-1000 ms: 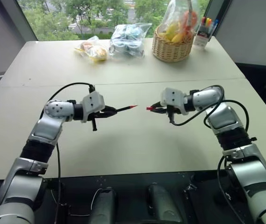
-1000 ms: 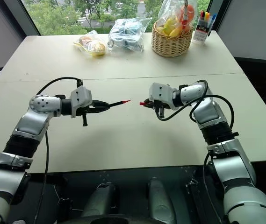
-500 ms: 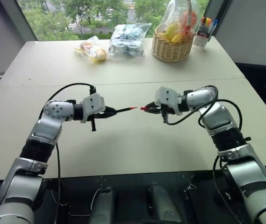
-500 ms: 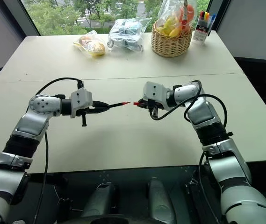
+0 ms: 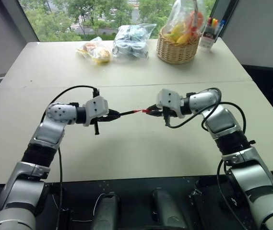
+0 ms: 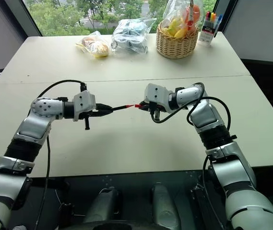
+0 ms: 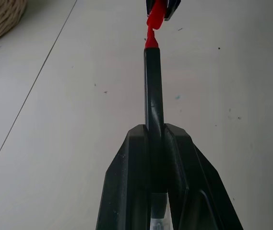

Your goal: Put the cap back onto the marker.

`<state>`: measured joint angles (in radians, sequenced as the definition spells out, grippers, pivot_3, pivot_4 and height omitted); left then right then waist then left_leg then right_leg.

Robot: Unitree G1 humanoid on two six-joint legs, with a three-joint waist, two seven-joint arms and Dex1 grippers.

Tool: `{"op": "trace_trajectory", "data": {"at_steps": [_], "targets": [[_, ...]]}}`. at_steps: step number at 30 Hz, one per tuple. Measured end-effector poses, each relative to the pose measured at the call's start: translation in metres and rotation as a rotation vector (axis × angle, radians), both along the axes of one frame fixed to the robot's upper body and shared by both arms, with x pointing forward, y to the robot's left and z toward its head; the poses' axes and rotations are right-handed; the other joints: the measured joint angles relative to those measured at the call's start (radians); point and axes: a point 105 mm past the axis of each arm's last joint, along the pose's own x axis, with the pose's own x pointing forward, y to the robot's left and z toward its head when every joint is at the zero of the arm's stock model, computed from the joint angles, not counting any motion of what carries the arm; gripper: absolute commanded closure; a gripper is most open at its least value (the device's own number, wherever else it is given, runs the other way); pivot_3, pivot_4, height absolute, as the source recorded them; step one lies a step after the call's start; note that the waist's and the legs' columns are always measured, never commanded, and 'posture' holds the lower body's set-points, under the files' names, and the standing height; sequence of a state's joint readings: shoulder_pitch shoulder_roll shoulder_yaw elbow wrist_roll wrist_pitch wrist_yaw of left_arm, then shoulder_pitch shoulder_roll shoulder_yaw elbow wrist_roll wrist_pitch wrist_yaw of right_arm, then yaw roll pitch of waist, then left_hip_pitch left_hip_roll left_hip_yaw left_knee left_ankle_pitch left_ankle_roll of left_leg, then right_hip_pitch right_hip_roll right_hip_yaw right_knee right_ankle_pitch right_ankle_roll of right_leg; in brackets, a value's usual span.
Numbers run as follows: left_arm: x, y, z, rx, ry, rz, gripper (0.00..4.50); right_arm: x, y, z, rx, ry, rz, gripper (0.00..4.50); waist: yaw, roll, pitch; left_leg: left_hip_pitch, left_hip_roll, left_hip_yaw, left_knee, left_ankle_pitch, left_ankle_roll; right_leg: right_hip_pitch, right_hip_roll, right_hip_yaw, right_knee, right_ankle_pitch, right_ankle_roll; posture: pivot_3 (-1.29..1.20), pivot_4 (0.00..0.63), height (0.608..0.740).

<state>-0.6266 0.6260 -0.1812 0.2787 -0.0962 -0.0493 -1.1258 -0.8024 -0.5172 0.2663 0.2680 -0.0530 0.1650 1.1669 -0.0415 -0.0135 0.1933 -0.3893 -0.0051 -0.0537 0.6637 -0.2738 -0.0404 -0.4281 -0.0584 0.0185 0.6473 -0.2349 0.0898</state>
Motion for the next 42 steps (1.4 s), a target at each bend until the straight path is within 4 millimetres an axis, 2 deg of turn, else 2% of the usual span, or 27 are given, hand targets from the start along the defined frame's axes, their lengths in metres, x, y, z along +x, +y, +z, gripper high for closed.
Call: {"op": "trace_trajectory", "data": {"at_steps": [20, 42], "targets": [[0.000, -0.001, 0.002, 0.002, -0.004, -0.010, 4.50, 0.001, 0.008, 0.005, 0.014, -0.013, 0.015, 4.12, 0.000, 0.000, 0.000, 0.000, 0.000, 0.000, 0.000, 0.000, 0.000, 0.000, 0.000, 0.000, 0.000, 0.000, 0.000, 0.00, 0.150, 0.740], [-0.004, 0.001, -0.001, 0.053, -0.031, -0.059, 4.50, -0.007, 0.022, -0.004, -0.044, -0.008, 0.084, 4.12, 0.000, 0.000, 0.000, 0.000, 0.000, 0.000, 0.000, 0.000, 0.000, 0.000, 0.000, 0.000, 0.000, 0.000, 0.000, 0.00, 0.150, 0.740]]}}
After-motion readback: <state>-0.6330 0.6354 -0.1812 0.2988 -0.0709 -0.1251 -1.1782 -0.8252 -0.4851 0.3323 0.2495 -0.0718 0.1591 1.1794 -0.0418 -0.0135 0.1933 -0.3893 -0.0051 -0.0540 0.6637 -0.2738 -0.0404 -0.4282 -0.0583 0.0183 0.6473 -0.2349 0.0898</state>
